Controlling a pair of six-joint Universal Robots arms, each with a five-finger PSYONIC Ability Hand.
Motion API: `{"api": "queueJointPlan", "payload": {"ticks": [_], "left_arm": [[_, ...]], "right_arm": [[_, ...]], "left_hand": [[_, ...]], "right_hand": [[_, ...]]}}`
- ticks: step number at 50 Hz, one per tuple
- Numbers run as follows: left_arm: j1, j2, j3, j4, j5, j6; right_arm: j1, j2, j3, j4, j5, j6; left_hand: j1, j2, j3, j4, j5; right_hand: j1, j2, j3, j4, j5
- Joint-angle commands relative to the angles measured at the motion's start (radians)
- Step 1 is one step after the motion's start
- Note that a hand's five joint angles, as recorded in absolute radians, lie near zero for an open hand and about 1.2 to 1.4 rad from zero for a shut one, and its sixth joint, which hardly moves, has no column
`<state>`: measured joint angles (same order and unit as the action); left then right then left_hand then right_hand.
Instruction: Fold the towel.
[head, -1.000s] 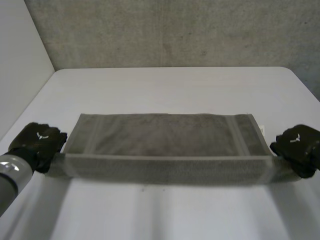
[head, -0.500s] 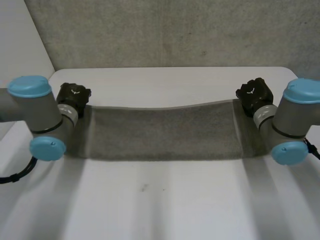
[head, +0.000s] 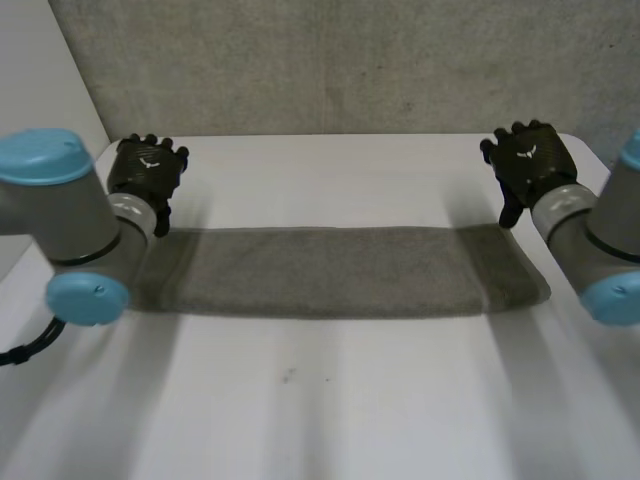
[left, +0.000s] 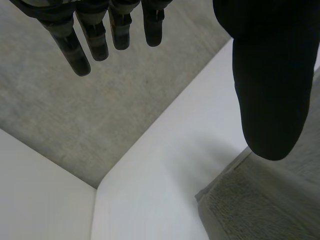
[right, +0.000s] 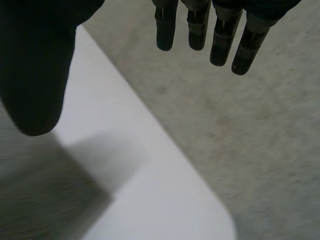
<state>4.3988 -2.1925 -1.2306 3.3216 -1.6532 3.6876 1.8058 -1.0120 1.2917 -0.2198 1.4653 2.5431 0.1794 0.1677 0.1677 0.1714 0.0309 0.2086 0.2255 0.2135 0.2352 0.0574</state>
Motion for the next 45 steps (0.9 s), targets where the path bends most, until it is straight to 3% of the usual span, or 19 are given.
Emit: {"api": "queueJointPlan", "payload": {"ticks": [1,7,13,18,20,26,28,31,37,40,42,45], "left_arm": [[0.004,0.267,-0.364,0.111,0.021,-0.128],[0.001,0.301,-0.515,0.213,0.058,-0.193],[-0.004,0.293,-0.584,0.282,0.065,-0.190],[-0.004,0.293,-0.589,0.286,0.067,-0.192],[-0.002,0.295,-0.587,0.286,0.067,-0.192],[-0.002,0.298,-0.590,0.286,0.067,-0.192],[-0.002,0.303,-0.590,0.286,0.067,-0.192],[-0.005,0.306,-0.590,0.286,0.067,-0.192],[-0.007,0.309,-0.590,0.286,0.065,-0.193],[-0.007,0.309,-0.590,0.286,0.065,-0.193],[-0.007,0.309,-0.590,0.286,0.065,-0.193],[-0.004,0.309,-0.590,0.286,0.065,-0.193]], "right_arm": [[-0.109,-0.134,0.236,0.233,-0.137,0.054],[-0.152,-0.106,0.337,0.179,-0.189,0.051],[-0.172,-0.036,0.356,0.085,-0.184,0.040],[-0.184,0.001,0.353,0.037,-0.184,0.034],[-0.212,0.032,0.333,0.020,-0.178,0.025],[-0.284,0.023,0.308,0.020,-0.128,-0.014],[-0.339,-0.023,0.307,0.013,-0.038,-0.073],[-0.377,-0.086,0.320,0.005,0.025,-0.150],[-0.375,-0.129,0.324,-0.026,0.036,-0.202],[-0.287,-0.169,0.314,-0.056,0.026,-0.182],[-0.110,-0.218,0.290,-0.102,0.006,-0.130],[-0.029,-0.224,0.276,-0.128,-0.013,-0.110]], "left_hand": [[-0.005,0.007,0.007,0.003,-0.031],[-0.005,0.007,0.007,0.003,-0.031],[-0.005,0.007,0.007,0.003,-0.031],[-0.005,0.007,0.007,0.003,-0.031],[-0.005,0.007,0.007,0.003,-0.031],[-0.005,0.007,0.007,0.003,-0.031],[-0.005,0.007,0.007,0.003,-0.031],[-0.005,0.007,0.007,0.003,-0.031],[-0.005,0.007,0.007,0.003,-0.031],[-0.005,0.007,0.007,0.003,-0.031],[-0.005,0.007,0.007,0.003,-0.031],[-0.005,0.007,0.007,0.003,-0.031]], "right_hand": [[0.058,0.041,0.053,0.031,0.034],[0.325,0.308,0.320,0.298,0.302],[0.390,0.373,0.385,0.364,0.367],[0.707,0.690,0.702,0.681,0.684],[1.186,1.169,1.181,1.159,1.162],[1.188,1.171,1.183,1.161,1.164],[1.188,1.171,1.183,1.161,1.164],[1.188,1.171,1.183,1.161,1.164],[1.188,1.171,1.183,1.161,1.164],[1.188,1.171,1.183,1.161,1.164],[1.188,1.171,1.183,1.161,1.164],[1.188,1.171,1.183,1.161,1.164]]}}
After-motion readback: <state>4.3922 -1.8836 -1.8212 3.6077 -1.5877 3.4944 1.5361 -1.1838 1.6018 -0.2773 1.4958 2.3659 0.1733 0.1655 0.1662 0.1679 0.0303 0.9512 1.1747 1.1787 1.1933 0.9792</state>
